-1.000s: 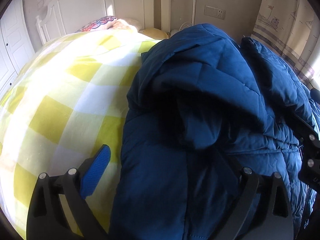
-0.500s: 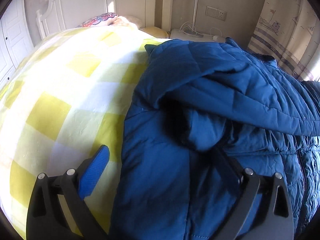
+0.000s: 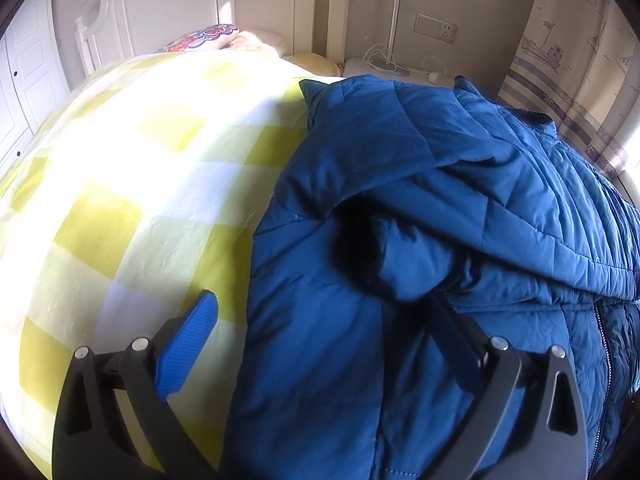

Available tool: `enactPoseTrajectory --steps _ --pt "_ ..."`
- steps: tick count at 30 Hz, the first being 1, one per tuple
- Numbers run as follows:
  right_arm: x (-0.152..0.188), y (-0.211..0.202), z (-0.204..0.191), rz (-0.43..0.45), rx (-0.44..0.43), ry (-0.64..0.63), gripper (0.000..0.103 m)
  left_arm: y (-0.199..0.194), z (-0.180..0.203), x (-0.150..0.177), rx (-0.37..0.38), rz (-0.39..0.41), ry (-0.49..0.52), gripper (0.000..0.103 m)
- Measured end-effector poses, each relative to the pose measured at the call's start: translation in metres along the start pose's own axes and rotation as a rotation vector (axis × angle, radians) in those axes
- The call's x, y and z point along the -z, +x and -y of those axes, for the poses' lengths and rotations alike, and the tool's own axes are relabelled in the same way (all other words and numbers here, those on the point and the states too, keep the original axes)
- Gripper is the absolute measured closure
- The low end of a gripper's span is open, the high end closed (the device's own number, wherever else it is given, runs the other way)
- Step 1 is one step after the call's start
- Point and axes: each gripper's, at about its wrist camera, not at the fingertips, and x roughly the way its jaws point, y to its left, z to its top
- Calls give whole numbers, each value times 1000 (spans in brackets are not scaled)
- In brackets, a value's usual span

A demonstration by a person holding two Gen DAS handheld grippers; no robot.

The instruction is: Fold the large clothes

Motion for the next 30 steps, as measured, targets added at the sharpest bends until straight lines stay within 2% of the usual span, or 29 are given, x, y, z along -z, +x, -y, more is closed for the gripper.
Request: enactPoseTrajectory --steps 2,5,7,9,11,13,14,15,18,20,21,22,23,24,26,27,29,30 --pt "1 -10 -8 45 -12 -33 80 0 0 0 0 0 0 2" --pt "4 -32 -25 109 -34 -119 80 0 0 0 0 -1 0 2" --pt "5 -26 -24 59 20 -113 80 0 1 0 -2 -1 1 2" --pt "9 -8 -5 -48 63 -36 80 0 0 0 0 -1 0 2" --pt "10 -9 3 -73 50 18 80 0 -1 0 2 -1 -1 2" --pt "13 -17 -5 -90 93 -6 73 1 -1 0 1 -1 0 2" --pt "14 -23 -8 -92 118 -10 65 1 -1 0 1 -1 0 2" --pt "18 -33 -11 -66 153 -21 58 1 -1 0 1 -2 0 2" --pt "18 -65 -35 154 325 -176 57 1 -1 0 1 -2 0 2" --pt "9 -65 -53 202 364 -268 57 0 -1 0 1 -2 0 2" --pt "3 -58 -64 189 352 -319 53 0 -1 0 1 -2 0 2" --pt "-1 -47 -75 157 335 -382 44 0 -1 0 1 -2 0 2" --pt "-4 -31 -83 97 322 -446 35 0 -1 0 1 -2 1 2" --pt "-4 -12 -87 34 332 -492 33 0 -1 0 1 -2 1 2" --pt "0 27 -82 -92 431 -526 30 0 0 0 1 -2 0 2" --pt "4 39 -74 -121 444 -528 27 0 -1 0 3 -2 -2 2" --pt "9 41 -66 -106 438 -527 26 -4 -3 1 9 16 -15 3" --pt "8 39 -65 -99 432 -519 26 -13 -5 2 -3 55 -22 6"
